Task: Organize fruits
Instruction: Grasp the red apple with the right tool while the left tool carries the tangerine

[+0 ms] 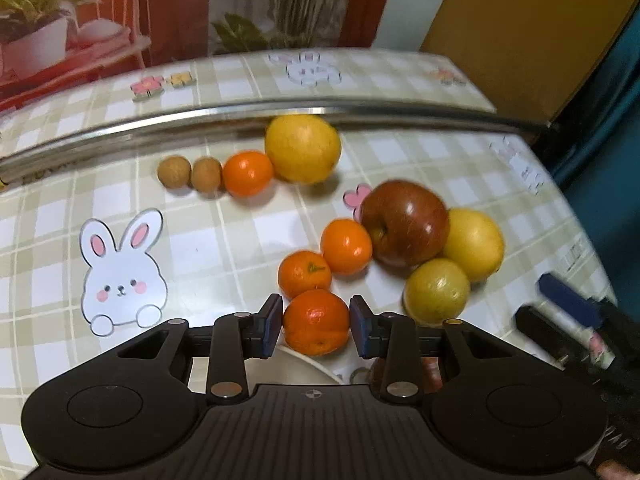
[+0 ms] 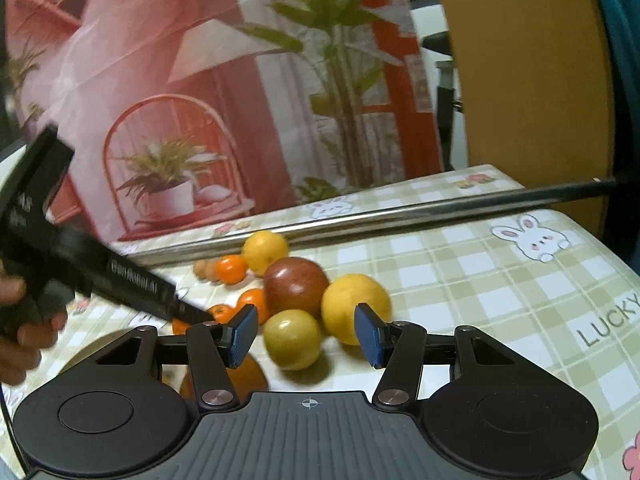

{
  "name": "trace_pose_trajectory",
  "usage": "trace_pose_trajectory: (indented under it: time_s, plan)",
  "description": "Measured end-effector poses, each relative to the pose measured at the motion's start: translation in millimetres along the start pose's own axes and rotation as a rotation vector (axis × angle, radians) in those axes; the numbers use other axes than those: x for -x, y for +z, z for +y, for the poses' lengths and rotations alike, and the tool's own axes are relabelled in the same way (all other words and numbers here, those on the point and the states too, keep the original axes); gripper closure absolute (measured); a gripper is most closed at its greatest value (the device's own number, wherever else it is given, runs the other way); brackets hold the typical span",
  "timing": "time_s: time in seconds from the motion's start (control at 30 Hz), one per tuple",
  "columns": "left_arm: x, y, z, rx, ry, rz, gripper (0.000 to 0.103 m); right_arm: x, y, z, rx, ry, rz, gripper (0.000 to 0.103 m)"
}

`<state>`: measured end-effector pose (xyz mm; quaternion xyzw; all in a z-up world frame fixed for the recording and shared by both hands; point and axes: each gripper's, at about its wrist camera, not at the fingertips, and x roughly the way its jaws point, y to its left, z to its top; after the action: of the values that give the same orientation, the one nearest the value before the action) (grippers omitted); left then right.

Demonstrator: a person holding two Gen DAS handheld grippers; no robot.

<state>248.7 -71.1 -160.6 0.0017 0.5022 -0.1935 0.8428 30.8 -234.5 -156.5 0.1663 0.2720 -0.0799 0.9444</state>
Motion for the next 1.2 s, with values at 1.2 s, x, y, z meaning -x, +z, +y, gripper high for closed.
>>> trace_pose_trajectory:
  time_s: [1.2]
  plan:
    - [129.7, -132.7, 59.1, 0.220, 0.052, -0.346, 0.065, -47.5, -14.9, 118.7, 1.014, 0.184, 0.402, 0.037]
